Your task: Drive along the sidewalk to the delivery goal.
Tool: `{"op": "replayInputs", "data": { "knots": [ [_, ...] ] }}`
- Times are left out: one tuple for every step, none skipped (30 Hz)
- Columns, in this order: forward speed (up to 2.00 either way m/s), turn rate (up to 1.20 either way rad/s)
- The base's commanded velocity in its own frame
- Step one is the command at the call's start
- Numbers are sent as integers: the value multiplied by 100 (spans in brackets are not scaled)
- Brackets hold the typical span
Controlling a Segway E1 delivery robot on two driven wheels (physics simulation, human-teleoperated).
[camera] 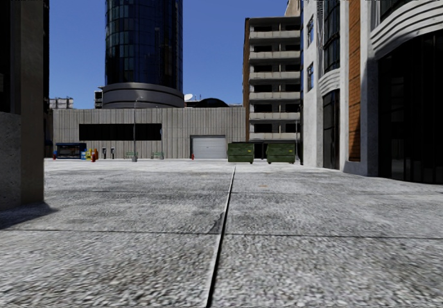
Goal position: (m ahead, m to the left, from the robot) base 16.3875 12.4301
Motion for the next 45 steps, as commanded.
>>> {"op": "replayInputs", "data": {
  "knots": [
    [200,37],
    [200,40],
    [200,41],
    [200,41],
    [200,41],
    [200,41],
    [200,41],
    [200,41],
    [200,41],
    [200,41],
    [200,41],
    [200,41],
    [200,41],
    [200,41],
    [200,41],
    [200,41],
    [200,41],
    [200,41],
    [200,41],
    [200,41],
    [200,41],
    [200,41],
    [200,41],
    [200,41],
    [200,41],
    [200,41],
    [200,41],
    [200,41],
    [200,41],
    [200,41],
    [200,41],
    [200,41],
    [200,41],
    [200,41],
    [200,41],
    [200,41],
    [200,41],
    [200,41],
    [200,41],
    [200,41],
    [200,41],
    [200,40],
    [200,39],
    [200,39],
    [200,39]
  ]
}}
